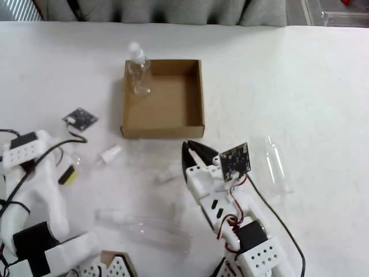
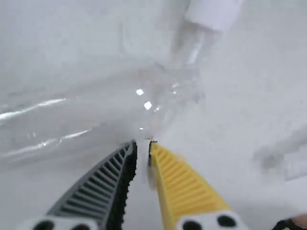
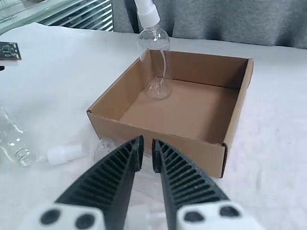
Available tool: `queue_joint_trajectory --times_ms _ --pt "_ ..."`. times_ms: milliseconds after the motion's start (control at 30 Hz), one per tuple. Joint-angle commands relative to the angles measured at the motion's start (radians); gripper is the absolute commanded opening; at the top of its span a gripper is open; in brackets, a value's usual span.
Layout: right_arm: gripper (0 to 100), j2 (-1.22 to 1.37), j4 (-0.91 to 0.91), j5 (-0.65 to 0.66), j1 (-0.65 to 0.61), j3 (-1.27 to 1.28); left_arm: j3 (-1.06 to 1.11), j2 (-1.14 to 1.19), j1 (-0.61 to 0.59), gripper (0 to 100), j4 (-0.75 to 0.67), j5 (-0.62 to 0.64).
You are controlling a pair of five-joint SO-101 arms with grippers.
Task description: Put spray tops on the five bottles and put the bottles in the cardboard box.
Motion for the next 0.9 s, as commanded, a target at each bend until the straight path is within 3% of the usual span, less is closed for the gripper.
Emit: queue_joint_trajectory --times_ms 0,133,400,467,633,867 --pt "1.6 -0.010 0.001 0.011 0.008 0.012 -0.003 -0.047 0.096 6 -0.068 0.155" --pt "1.6 -0.010 0.001 0.011 0.008 0.012 -0.012 -0.048 0.156 6 -0.144 0.255" --pt "1.6 -0.010 0.001 0.011 0.005 0.012 -0.048 -0.058 0.188 6 -0.219 0.245" --pt "1.6 -0.010 0.001 0.011 0.004 0.012 -0.095 -0.058 0.183 6 -0.215 0.172" --pt "1.6 -0.010 0.001 0.011 0.007 0.012 -0.173 -0.048 0.163 6 -0.213 -0.166" --pt "1.6 -0.004 -0.001 0.046 0.004 0.012 -0.180 -0.048 0.162 9 -0.250 -0.384"
